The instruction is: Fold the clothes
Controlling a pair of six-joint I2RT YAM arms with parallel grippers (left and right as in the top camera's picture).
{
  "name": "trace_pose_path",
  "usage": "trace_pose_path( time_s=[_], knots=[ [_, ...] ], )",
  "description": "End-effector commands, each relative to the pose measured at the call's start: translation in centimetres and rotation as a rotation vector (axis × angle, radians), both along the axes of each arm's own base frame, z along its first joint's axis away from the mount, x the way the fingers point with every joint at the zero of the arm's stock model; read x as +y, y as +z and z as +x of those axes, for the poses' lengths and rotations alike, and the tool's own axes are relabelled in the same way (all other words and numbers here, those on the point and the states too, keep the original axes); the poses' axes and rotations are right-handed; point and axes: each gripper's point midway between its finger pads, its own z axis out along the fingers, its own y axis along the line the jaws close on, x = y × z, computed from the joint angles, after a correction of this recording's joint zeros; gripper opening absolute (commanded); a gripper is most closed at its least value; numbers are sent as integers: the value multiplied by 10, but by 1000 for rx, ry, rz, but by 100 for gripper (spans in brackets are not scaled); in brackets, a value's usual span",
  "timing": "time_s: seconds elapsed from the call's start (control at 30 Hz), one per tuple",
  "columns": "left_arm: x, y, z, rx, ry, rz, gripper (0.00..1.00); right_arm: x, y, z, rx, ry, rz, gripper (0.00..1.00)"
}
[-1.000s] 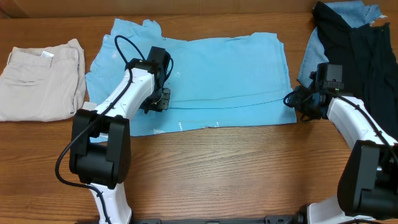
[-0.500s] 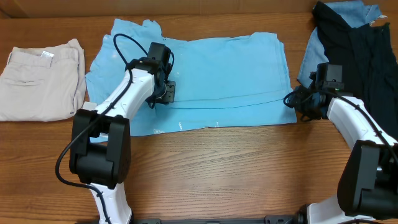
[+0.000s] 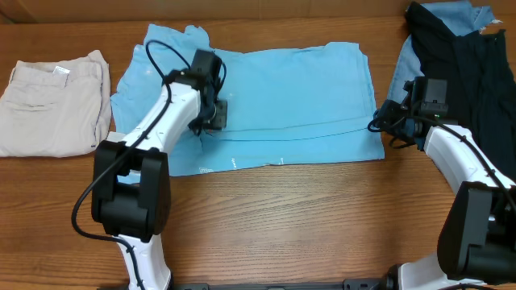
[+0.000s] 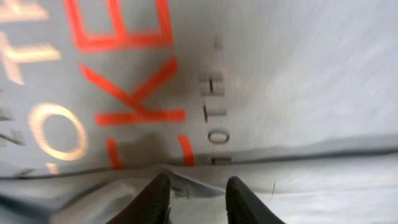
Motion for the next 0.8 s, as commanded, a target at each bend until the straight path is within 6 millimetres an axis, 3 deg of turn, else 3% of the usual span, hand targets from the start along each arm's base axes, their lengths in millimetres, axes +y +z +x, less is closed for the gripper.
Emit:
trace_pose_path(
  time_s=[0.0,0.13,0.23,0.5,0.77],
  knots=[
    [11,54,18,-112,112,-6,38,6,-4,-6,27,47,1,53],
    [22,51,-10,1,162,28,45,9,-16,-33,147,46,19,59],
    [36,36,-34,89,206,100,45,4,-22,-47,209,31,-8,61],
    [48,-7,-87,260,248,159,44,3,-30,-69,299,25,-14,61],
    [68,-27,-95,263,288,197,44,9,-35,-67,277,38,15,58]
  ],
)
